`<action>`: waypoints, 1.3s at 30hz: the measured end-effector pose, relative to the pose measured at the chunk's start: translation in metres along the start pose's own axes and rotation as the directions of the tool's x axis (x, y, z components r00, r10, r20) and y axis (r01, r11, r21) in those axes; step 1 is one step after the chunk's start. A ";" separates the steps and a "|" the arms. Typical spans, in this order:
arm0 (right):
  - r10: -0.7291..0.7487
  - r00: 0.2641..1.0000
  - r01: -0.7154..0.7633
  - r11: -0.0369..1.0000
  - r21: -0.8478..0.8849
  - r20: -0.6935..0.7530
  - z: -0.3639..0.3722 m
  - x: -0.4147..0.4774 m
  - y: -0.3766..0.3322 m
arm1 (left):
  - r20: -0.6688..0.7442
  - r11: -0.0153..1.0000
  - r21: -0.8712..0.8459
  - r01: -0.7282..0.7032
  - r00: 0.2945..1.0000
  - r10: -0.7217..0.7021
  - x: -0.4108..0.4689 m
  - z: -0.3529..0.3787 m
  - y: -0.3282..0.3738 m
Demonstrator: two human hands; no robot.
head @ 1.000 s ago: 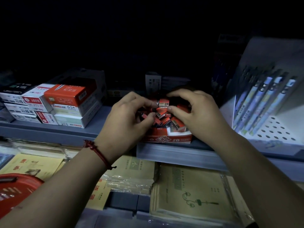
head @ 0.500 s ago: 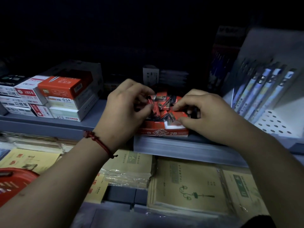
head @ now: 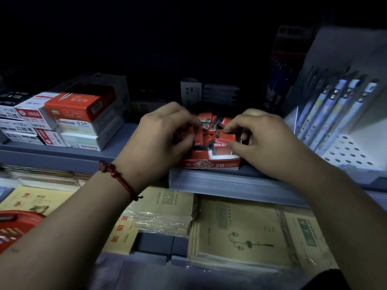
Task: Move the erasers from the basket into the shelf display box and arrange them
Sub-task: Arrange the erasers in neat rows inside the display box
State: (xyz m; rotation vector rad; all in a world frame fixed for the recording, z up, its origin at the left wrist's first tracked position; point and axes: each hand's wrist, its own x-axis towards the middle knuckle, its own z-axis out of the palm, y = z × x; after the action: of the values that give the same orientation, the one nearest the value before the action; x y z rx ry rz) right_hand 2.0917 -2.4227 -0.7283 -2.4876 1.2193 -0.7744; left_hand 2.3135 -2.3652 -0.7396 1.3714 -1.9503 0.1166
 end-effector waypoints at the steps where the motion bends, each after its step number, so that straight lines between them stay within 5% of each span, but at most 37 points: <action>1: 0.010 1.000 -0.010 1.000 0.007 -0.003 0.000 0.000 -0.001 | 0.000 1.000 -0.005 -0.004 1.000 0.004 0.000 0.001 0.002; 12: 0.142 0.986 -0.128 0.981 0.144 -0.091 0.001 0.003 0.001 | 0.160 0.997 -0.018 0.078 0.984 -0.075 0.010 0.021 0.018; 23: 0.219 0.958 -0.172 0.956 0.237 -0.187 -0.001 0.007 -0.001 | 0.277 0.996 0.084 -0.010 0.961 -0.013 0.025 0.026 0.028; 28: 0.183 0.973 -0.138 0.948 0.288 -0.137 -0.005 0.001 0.004 | 0.280 0.980 -0.149 0.134 0.956 -0.088 0.026 0.009 0.023; 31: 0.160 0.980 -0.120 0.949 0.292 -0.119 -0.006 -0.002 0.005 | 0.276 0.886 -0.352 0.303 0.938 -0.211 0.023 0.004 0.020; 39: 0.117 0.987 -0.080 0.950 0.303 -0.106 -0.007 -0.005 0.001 | 0.235 0.768 -0.473 0.432 0.902 -0.363 0.015 0.010 0.015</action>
State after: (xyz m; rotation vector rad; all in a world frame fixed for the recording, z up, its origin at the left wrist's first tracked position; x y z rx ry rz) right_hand 2.0847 -2.4192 -0.7247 -2.1473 1.1585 -1.0148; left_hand 2.2932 -2.3752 -0.7333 1.4019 -1.5717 -0.6753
